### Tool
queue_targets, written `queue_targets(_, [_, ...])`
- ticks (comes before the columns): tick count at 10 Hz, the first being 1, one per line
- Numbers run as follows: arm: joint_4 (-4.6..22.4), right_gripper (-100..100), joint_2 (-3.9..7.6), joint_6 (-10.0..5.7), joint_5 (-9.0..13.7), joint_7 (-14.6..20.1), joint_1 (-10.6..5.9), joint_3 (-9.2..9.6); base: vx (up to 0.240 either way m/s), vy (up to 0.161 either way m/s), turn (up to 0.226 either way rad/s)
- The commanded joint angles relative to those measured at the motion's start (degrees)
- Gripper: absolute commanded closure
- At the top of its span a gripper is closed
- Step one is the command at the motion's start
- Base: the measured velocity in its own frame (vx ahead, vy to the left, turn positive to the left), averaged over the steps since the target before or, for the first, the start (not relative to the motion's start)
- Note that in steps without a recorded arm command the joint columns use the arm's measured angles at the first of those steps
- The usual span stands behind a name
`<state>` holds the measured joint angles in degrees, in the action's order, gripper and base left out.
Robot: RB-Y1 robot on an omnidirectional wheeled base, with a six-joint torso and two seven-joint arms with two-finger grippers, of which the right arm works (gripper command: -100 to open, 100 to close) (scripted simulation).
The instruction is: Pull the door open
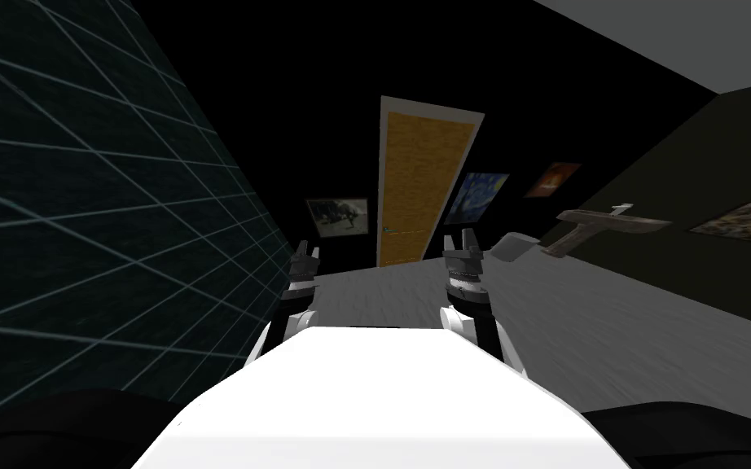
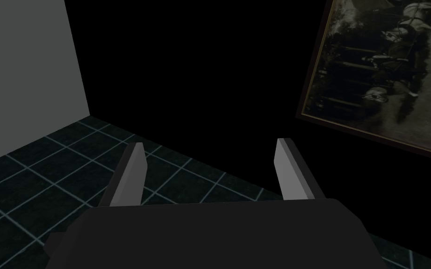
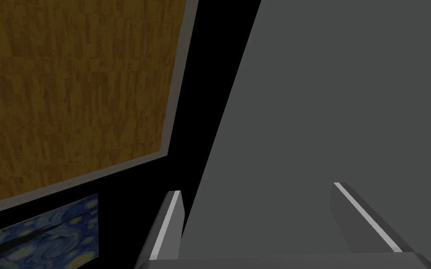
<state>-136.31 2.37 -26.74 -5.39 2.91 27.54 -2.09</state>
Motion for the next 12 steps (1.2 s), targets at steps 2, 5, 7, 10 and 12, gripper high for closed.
queue_targets(2, [3.0,-100,0.53,-0.73,0.3,0.3,-0.58,-0.07,0.089,-0.001,0.058])
queue_targets(5, [7.8,-100,1.29,-1.87,0.8,0.8,-1.5,-0.18,0.133,-0.004,0.059])
queue_targets(7, [10.3,-100,1.65,-2.46,1.0,1.1,-1.98,-0.24,0.119,0.002,0.055])
queue_targets(10, [14.4,-100,2.23,-3.44,1.4,1.5,-2.77,-0.33,0.087,0.01,0.051])
queue_targets(12, [17.5,-100,2.65,-4.19,1.8,1.8,-3.37,-0.4,0.095,-0.008,0.063])
